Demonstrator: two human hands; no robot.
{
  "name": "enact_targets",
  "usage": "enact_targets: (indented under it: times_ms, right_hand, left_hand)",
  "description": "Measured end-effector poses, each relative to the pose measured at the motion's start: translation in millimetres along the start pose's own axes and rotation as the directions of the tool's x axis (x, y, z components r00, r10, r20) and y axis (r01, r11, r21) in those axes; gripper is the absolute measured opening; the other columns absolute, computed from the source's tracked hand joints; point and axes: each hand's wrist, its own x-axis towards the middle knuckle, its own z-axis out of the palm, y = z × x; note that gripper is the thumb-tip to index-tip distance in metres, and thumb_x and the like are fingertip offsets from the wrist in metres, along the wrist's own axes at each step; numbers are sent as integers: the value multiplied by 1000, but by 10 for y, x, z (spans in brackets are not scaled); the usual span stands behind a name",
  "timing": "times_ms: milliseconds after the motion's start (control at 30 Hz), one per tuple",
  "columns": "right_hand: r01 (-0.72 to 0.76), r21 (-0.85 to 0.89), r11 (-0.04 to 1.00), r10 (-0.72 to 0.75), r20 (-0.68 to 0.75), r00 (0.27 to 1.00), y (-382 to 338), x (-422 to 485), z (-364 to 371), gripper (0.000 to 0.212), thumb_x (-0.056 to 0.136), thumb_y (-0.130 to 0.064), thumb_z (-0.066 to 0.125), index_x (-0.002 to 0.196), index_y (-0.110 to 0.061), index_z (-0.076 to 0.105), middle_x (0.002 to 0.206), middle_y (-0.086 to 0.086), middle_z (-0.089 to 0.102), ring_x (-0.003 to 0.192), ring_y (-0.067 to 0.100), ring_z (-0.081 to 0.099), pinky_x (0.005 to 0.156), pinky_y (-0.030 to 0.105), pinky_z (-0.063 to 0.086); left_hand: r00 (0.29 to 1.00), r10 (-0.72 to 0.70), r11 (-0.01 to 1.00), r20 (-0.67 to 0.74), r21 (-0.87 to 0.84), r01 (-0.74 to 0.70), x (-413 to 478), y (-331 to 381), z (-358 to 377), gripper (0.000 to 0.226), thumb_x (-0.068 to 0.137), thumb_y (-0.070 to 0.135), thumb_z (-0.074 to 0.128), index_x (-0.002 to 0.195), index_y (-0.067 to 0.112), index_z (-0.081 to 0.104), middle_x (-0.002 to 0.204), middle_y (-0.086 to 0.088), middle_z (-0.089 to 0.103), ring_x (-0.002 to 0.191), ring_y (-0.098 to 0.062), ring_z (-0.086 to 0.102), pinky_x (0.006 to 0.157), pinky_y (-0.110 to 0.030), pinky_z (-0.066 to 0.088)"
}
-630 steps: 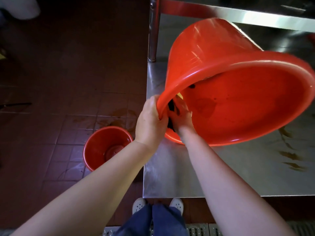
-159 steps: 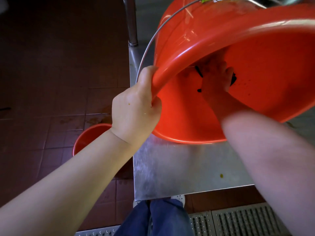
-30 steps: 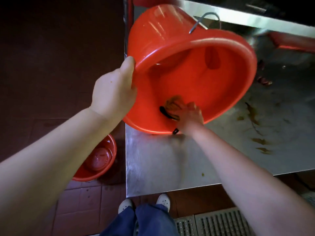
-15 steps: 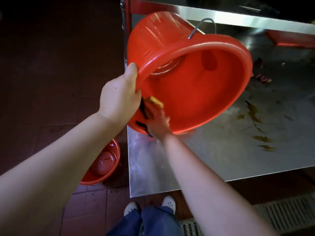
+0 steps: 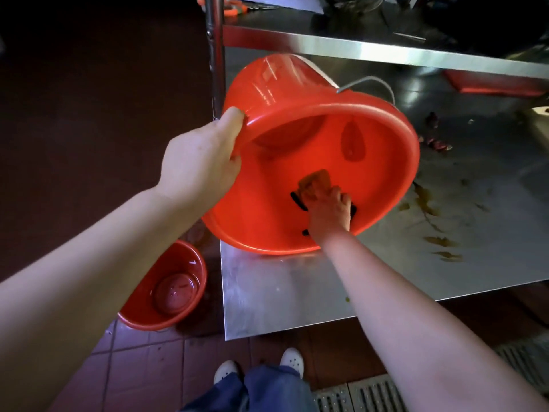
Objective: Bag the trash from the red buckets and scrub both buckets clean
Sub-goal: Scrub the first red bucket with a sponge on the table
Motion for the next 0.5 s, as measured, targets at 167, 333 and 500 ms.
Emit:
enact_targets:
  times_ms: [167,333,500]
  right_hand:
    - [-116,202,972,112,31,993,-178,-115,88,57,87,-21,53,138,-40,36,151,-9,24,117,33,35,93,37,30]
    - [-181,611,770,78,191,978,-428,-226,29,78,83,-6,50,144,-47,25,155,-10,16,122,39,35,103,42,30]
    - [49,958,282,-82,-27,996,-763,-506,-35,91,81,-2,52,146,-49,8,156,-15,13,138,32,21,107,31,8]
  left_hand:
    - [891,-450,857,55,-255,448,-379,-37,298,71,70,23,76,130,17,38,118,-5,52,111,-23,49,83,-33,40]
    - [801,-516,739,304,-316,595,-748,26,708,29,89,22,59,95,14,32,68,3,47,67,-29,53,51,-33,32]
    - [863,-441,780,245,-371,504,-642,135,694,24,94,21,49,102,12,29,77,-5,52,64,-25,52,51,-34,35]
